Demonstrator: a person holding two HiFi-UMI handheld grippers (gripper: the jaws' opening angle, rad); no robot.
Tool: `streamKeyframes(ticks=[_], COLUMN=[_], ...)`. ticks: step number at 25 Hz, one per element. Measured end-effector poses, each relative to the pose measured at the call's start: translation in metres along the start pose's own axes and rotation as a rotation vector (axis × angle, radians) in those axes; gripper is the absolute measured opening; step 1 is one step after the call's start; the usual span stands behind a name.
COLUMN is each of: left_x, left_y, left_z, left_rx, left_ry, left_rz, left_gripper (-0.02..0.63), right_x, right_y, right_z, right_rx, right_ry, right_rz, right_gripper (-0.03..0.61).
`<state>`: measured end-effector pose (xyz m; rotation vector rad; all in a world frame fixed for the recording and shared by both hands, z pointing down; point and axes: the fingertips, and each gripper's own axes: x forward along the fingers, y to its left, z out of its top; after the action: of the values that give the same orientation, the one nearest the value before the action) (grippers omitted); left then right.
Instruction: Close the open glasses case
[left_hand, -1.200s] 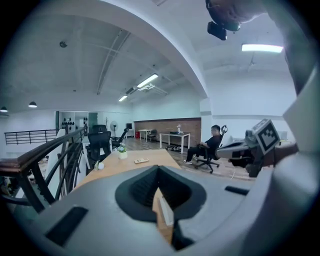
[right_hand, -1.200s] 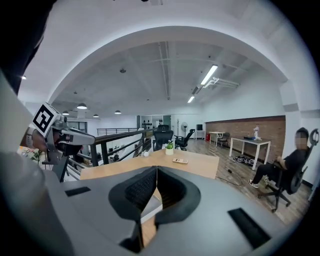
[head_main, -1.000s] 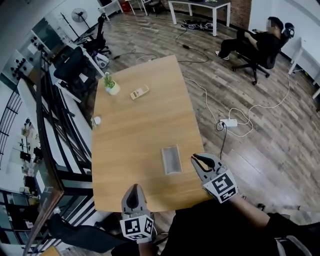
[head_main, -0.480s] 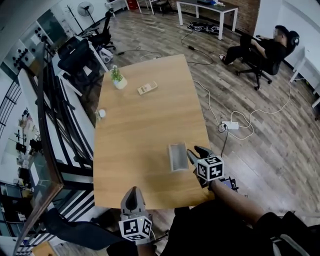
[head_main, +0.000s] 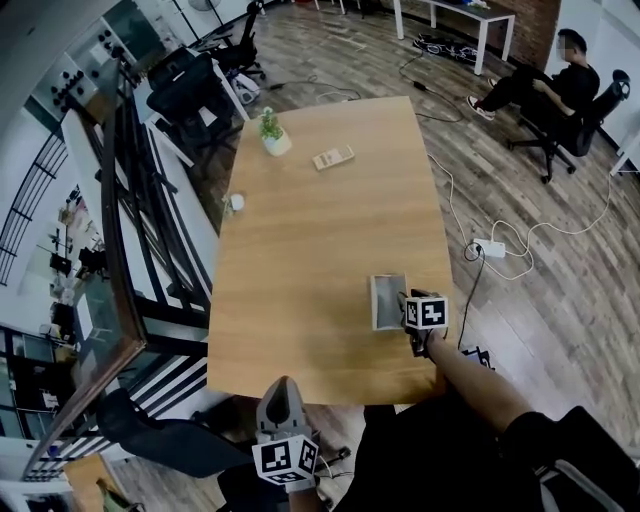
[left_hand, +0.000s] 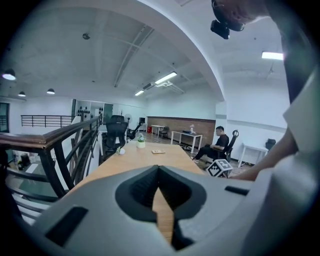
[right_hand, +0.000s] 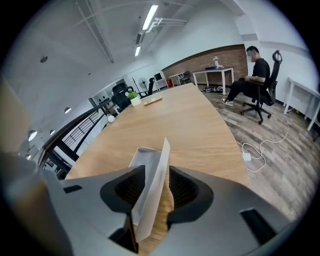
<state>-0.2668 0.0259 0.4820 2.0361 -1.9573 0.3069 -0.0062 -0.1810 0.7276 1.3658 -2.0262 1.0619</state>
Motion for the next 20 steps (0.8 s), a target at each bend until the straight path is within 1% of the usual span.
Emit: streamKeyframes(ticks=[6,20], left_x=[-0.009,-0.005], left_y=[0.016,0.020], left_z=[-0.011,-0.006], left_rx=[-0.014,0.001], left_ry=[0.023,0.024], left_rz=[0.038,0.040], left_gripper=[0.000,0.000], right_x=[0.014,0.018], right_y=[0.007,0.008], right_z=[-0.010,-0.010], right_rx=[-0.014,-0.013], right_ry=[0.025,0.037], right_rz=[-0.003,-0.004], right_gripper=[0.152,0.143])
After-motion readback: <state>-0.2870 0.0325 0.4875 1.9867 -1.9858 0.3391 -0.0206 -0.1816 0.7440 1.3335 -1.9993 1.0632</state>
